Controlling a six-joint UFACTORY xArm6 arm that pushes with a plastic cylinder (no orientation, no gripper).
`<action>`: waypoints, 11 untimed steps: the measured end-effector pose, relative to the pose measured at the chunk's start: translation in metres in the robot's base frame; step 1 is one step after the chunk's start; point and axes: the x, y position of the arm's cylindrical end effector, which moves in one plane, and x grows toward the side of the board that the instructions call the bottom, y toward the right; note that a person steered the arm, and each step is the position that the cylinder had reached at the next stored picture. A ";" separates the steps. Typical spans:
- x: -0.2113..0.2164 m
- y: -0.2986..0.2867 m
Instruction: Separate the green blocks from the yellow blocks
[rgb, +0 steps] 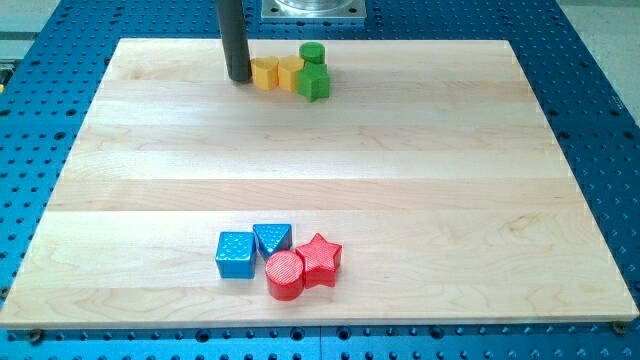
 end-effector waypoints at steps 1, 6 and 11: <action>-0.002 -0.001; -0.030 0.017; 0.041 0.077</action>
